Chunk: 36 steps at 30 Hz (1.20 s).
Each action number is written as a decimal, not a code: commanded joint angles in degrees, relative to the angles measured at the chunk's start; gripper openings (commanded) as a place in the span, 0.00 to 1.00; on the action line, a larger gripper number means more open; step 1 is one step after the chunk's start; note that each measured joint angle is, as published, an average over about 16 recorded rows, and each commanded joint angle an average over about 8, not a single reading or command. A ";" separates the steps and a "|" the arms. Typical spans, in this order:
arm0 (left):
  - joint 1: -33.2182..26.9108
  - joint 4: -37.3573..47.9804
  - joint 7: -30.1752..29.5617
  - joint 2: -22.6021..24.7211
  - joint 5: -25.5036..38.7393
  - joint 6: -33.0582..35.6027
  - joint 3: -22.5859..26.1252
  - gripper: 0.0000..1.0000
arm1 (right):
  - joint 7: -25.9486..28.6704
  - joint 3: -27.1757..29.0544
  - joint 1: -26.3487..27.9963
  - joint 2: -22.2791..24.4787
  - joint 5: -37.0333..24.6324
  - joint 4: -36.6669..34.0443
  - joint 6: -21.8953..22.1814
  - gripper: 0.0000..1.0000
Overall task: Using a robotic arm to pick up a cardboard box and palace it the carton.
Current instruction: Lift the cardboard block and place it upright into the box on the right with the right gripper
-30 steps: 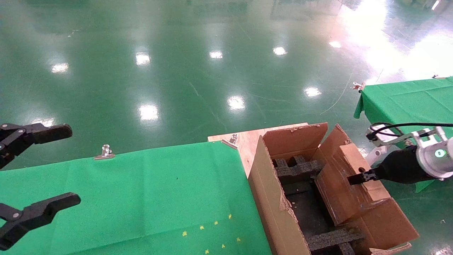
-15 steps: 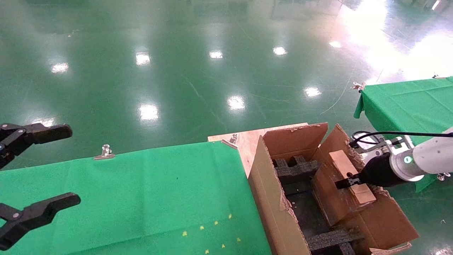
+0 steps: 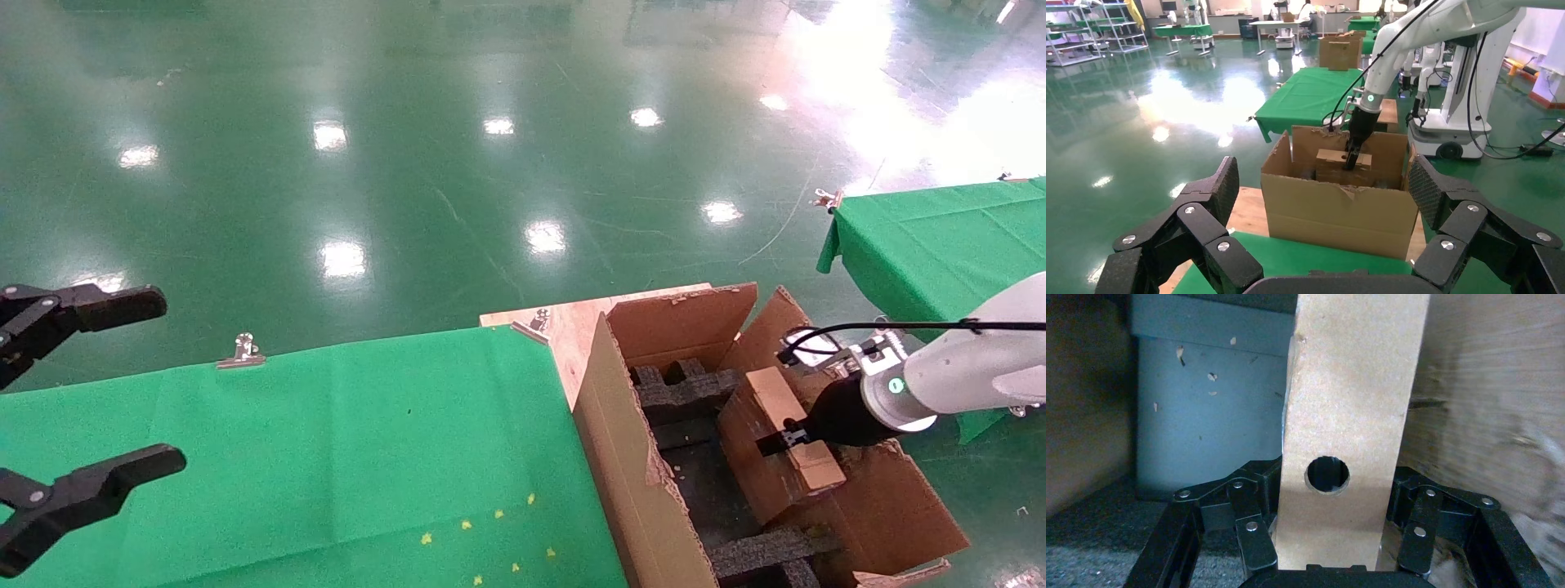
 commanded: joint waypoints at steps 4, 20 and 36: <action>0.00 0.00 0.00 0.00 0.00 0.00 0.00 1.00 | -2.54 0.72 -2.61 -2.89 1.39 -4.65 -0.29 0.00; 0.01 0.02 0.00 0.00 -0.01 -0.01 0.00 1.00 | -7.35 1.62 -5.70 -7.60 2.69 -12.90 -1.81 1.00; 0.01 0.02 0.00 -0.01 -0.01 -0.01 -0.01 1.00 | -6.78 1.61 -5.12 -6.98 2.66 -11.90 -1.76 1.00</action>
